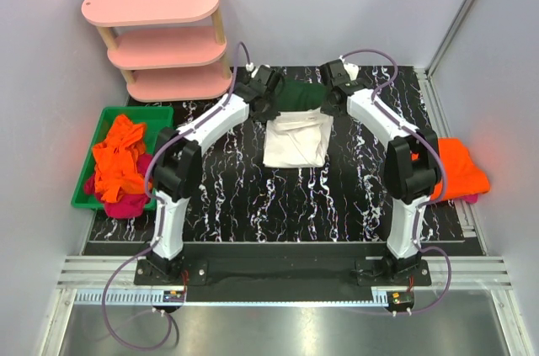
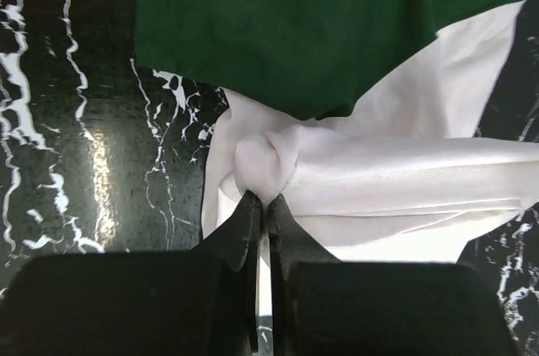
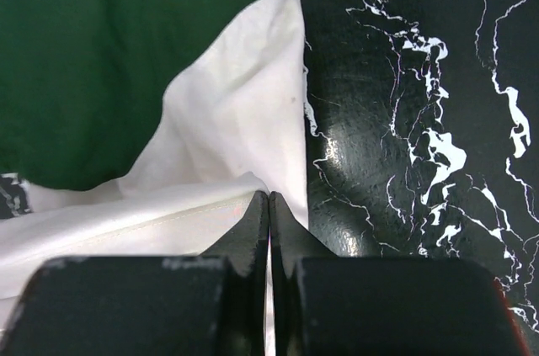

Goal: Fold and stack the t-shirts
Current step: Fold the folded rectangular tshirt in 1/3 of the way

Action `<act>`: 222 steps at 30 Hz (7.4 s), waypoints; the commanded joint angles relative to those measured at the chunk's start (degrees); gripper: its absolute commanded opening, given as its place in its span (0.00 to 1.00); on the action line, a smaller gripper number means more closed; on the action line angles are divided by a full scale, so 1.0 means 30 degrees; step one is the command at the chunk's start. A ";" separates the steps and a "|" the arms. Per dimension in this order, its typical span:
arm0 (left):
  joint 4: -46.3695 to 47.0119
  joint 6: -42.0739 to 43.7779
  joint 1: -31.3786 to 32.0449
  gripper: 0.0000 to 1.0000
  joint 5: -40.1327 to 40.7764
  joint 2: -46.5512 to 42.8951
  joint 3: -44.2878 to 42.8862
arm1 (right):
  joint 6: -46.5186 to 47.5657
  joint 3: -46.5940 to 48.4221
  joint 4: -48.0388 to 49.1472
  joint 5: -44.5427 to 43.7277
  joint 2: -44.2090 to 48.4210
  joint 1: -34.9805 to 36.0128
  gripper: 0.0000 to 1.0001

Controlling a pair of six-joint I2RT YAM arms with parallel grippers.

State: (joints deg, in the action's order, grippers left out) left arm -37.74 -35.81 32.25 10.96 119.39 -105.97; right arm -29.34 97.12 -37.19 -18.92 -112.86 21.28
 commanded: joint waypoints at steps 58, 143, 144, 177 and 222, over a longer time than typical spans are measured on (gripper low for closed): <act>0.2911 -0.1803 0.0910 0.05 -0.4706 0.0484 0.5971 | -0.0415 -0.2992 0.4107 0.3552 0.0006 0.2107 0.00; 0.0274 -0.0776 -0.2194 0.28 -0.7400 0.7924 -0.6830 | -0.1675 -1.0457 0.5981 0.5310 0.1555 0.2634 0.00; 0.0245 -0.0864 -0.2282 0.28 -0.7549 0.8420 -0.7182 | -0.1645 -1.0576 0.5981 0.5310 0.1613 0.2634 0.00; 0.6336 -0.1569 -0.1435 0.29 -0.7931 -0.1917 0.8455 | -0.0766 -0.2200 0.4692 0.4960 -0.2515 0.2547 0.02; 0.4082 -0.1599 0.1086 0.21 -0.7173 -0.2149 1.2208 | -0.0943 0.4344 0.3689 0.5134 -0.6156 -0.1995 0.05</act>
State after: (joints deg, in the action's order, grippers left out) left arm -16.88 -42.33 34.76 -15.03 114.37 -73.34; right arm -33.28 111.96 -27.90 -3.86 -136.46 15.22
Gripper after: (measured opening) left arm 0.218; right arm 0.018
